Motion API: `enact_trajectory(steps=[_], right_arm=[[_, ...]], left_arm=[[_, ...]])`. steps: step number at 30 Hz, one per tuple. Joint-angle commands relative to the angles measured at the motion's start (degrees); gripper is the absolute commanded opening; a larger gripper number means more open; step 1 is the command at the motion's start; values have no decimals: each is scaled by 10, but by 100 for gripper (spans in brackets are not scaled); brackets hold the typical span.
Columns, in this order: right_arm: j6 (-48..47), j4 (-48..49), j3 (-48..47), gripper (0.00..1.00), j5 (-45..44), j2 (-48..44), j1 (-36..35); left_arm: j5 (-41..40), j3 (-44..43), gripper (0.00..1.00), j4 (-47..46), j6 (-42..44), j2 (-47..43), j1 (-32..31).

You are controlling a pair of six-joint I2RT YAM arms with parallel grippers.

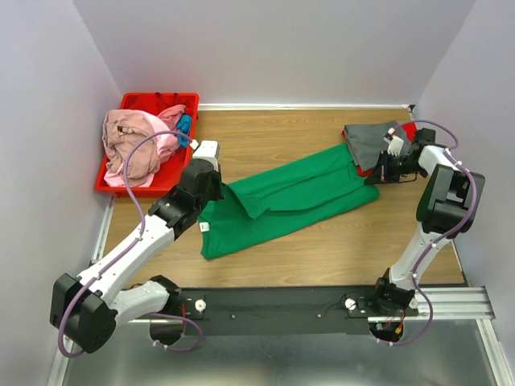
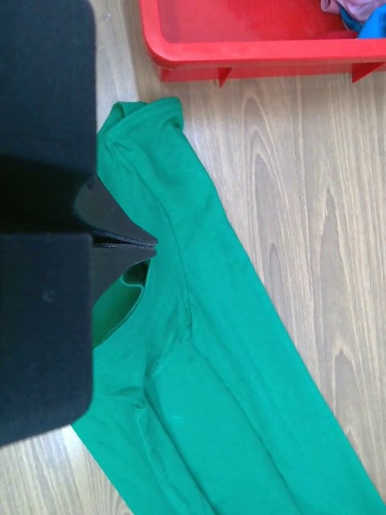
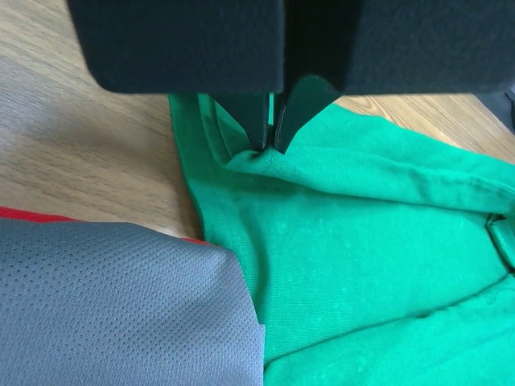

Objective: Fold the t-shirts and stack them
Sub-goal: Fold the tshirt

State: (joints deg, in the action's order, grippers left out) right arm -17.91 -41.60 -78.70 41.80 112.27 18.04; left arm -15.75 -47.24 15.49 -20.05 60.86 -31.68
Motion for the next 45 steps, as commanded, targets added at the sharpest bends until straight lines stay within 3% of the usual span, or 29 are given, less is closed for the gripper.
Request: enact_trajectory(steps=[1, 32, 37, 39, 45], right_arm=[[9, 17, -16, 1, -5, 13, -3], [23, 38, -1, 6, -27, 13, -3], [20, 37, -1, 39, -31, -2, -3], [18, 37, 2, 48, -35, -20, -3], [12, 43, 25, 53, -34, -61, -3]], left_arm=[[12, -21, 0, -17, 16, 5, 10], [38, -56, 0, -33, 50, 73, 29], [41, -63, 0, -37, 57, 110, 36], [47, -67, 0, -40, 63, 133, 40], [69, -93, 0, -48, 71, 204, 54]])
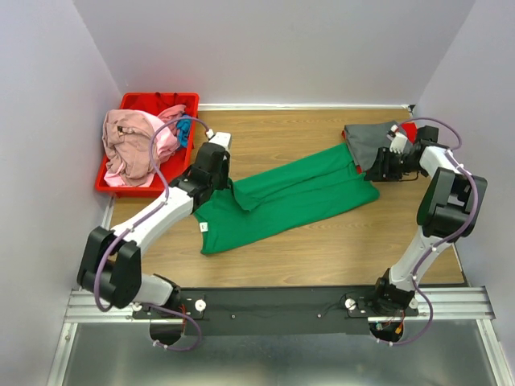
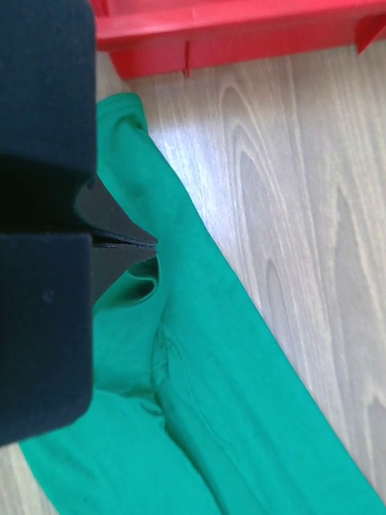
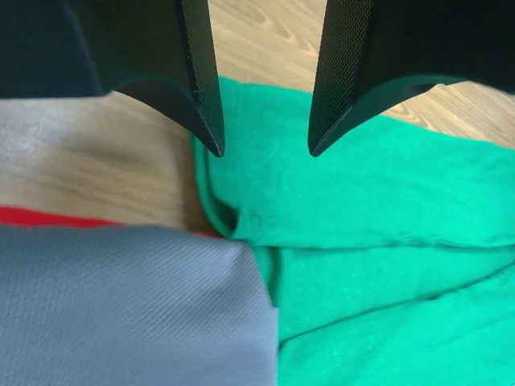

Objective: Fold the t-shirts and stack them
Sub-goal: Fold the tshirt

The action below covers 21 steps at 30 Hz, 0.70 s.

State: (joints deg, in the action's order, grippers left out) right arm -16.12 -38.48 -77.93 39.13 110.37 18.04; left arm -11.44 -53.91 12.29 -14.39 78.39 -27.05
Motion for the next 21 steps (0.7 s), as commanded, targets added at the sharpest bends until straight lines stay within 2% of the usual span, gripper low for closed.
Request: enact_trajectory(steps=[1, 5, 9, 13, 19, 21], right_arm=[[-9, 11, 22, 54, -5, -45, -3], [-21, 13, 37, 54, 6, -64, -3], [-32, 14, 51, 60, 16, -81, -3], [-41, 13, 62, 61, 35, -91, -3], [-56, 10, 73, 61, 59, -105, -12], [-94, -3, 85, 63, 72, -118, -34]], left_arm=[[27, -31, 0, -17, 15, 40, 10], [48, -54, 0, -12, 18, 103, 13], [57, -66, 0, -16, 19, 138, 14], [52, -78, 0, -14, 17, 168, 15], [32, -90, 0, -1, 13, 191, 20], [30, -87, 0, 0, 11, 182, 22]])
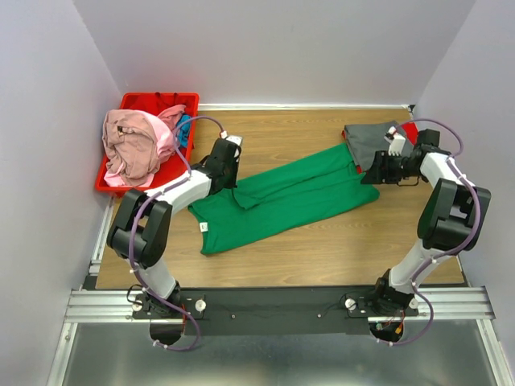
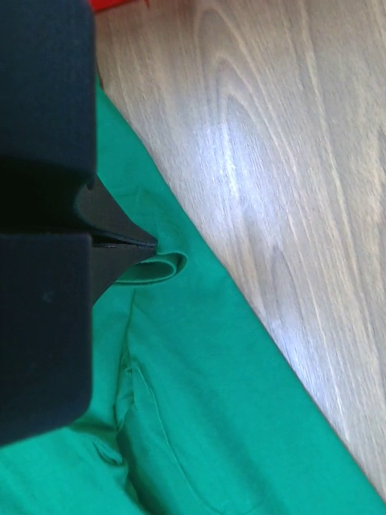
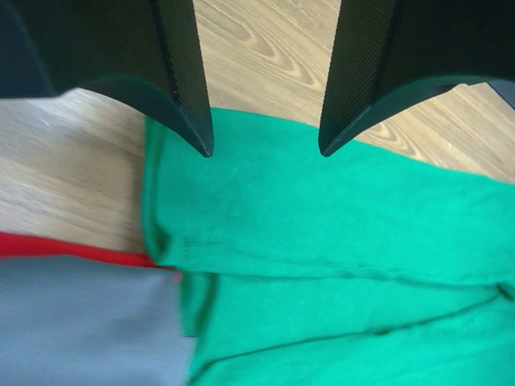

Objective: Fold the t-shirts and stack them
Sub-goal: Fold the tshirt

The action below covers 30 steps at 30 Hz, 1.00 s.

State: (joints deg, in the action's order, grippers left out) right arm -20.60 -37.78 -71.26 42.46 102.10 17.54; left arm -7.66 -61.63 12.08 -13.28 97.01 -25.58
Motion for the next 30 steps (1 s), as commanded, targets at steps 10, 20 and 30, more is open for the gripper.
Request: enact_trajectory(steps=[10, 20, 30], right_arm=[[-221, -10, -21, 63, 24, -57, -396], [-167, 167, -77, 63, -135, 31, -566], [-180, 190, -73, 62, -191, 73, -616]], left_arm=[[-7, 8, 0, 4, -12, -47, 7], [12, 19, 20, 15, -28, -73, 19], [-53, 44, 59, 50, -47, -300, 46]])
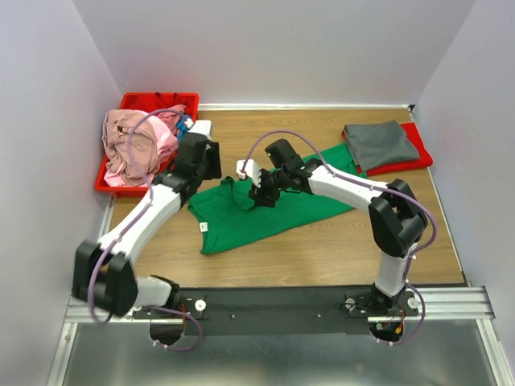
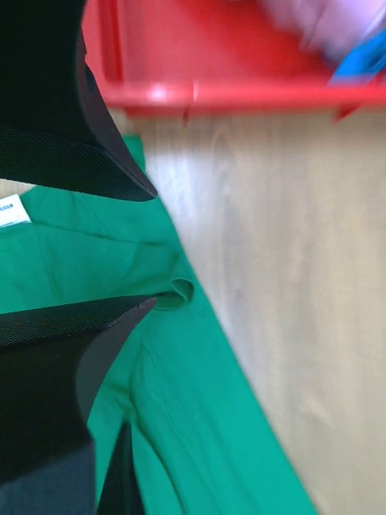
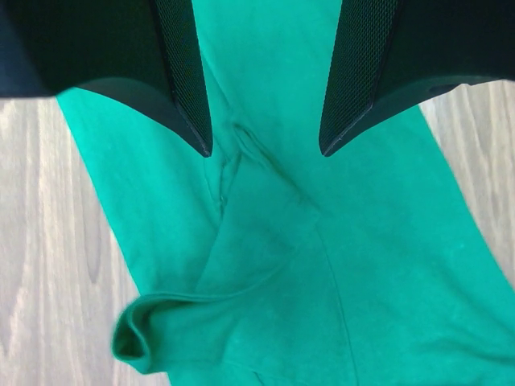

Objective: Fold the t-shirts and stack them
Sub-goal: Fold the tshirt

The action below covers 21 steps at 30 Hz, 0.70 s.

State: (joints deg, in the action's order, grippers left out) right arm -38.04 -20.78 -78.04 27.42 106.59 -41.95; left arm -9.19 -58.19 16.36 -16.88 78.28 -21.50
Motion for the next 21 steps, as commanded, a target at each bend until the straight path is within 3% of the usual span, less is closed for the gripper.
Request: enact_trajectory(steps=[1, 9, 17, 18, 21], right_arm=[[-8, 20, -8, 62, -50, 33, -29], [-4, 20, -38, 62, -95, 83, -63], [15, 20, -77, 57, -134, 116, -71], [18, 21, -79, 47, -139, 117, -71], [28, 22, -89, 32, -157, 122, -71]], left_arm=[[-38, 23, 59, 8, -13, -139, 6], [-63, 121, 62, -3, -2, -404, 5], [-65, 155, 63, -7, -3, -464, 5], [-62, 157, 63, -10, -3, -464, 6], [-55, 157, 63, -12, 0, -465, 5]])
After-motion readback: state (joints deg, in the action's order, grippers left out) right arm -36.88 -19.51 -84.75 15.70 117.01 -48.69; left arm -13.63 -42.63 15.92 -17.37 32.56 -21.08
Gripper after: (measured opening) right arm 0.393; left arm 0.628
